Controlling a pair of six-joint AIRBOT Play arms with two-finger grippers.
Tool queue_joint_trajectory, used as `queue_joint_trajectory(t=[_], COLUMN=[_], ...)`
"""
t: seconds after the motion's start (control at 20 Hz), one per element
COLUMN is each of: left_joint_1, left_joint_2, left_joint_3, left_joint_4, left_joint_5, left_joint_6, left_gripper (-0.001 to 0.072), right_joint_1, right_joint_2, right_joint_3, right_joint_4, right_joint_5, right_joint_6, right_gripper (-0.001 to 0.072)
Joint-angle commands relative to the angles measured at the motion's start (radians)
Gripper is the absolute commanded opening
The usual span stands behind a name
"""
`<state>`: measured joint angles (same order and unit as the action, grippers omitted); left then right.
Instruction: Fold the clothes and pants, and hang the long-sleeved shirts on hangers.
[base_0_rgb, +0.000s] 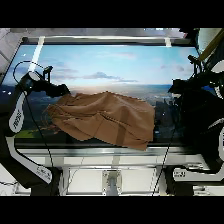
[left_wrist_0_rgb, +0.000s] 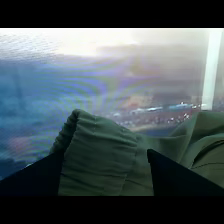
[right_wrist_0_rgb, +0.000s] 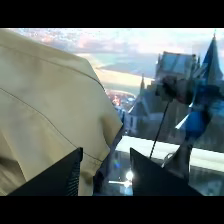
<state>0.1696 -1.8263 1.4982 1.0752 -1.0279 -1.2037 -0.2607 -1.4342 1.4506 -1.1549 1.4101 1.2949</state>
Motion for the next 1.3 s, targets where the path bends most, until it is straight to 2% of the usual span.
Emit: queue_joint_trajectory(t=[0.0, 0.45, 0.75, 0.95, 1.0, 1.05, 1.1, 1.15, 1.25], left_joint_1=[0.018, 0.04, 0.042, 0.006, -0.008, -0.02, -0.033, -0.042, -0.051], left_joint_2=[0.002, -0.001, -0.005, -0.008, -0.008, -0.008, -0.008, -0.008, -0.008], left_joint_3=[0.008, 0.018, 0.018, 0.018, 0.018, 0.018, 0.018, 0.018, 0.018], left_joint_4=[0.002, 0.027, 0.053, 0.021, 0.019, 0.019, 0.019, 0.019, 0.02], left_joint_5=[-0.002, 0.056, 0.016, 0.01, 0.01, 0.01, 0.01, 0.011, 0.01], left_joint_6=[0.015, 0.018, 0.016, 0.071, 0.072, 0.084, 0.098, 0.098, 0.098], left_gripper=[0.0566, 0.0565, 0.0561, 0.0538, 0.0495, 0.0373, 0.0162, 0.0074, 0.0064], right_joint_1=[0.0, 0.0, 0.0, 0.0, 0.0, 0.0, 0.0, 0.0, 0.0], right_joint_2=[0.0, 0.0, 0.0, 0.0, 0.0, 0.0, 0.0, 0.0, 0.0], right_joint_3=[0.0, 0.0, 0.0, 0.0, 0.0, 0.0, 0.0, 0.0, 0.0], right_joint_4=[0.0, 0.001, 0.006, 0.007, 0.007, 0.007, 0.007, 0.007, 0.007], right_joint_5=[-0.001, -0.014, -0.043, -0.045, -0.045, -0.045, -0.045, -0.044, -0.042], right_joint_6=[0.0, 0.001, 0.001, 0.001, 0.001, 0.001, 0.001, 0.001, 0.001], right_gripper=[0.0347, 0.0346, 0.0346, 0.0346, 0.0346, 0.0346, 0.0346, 0.0346, 0.0346])
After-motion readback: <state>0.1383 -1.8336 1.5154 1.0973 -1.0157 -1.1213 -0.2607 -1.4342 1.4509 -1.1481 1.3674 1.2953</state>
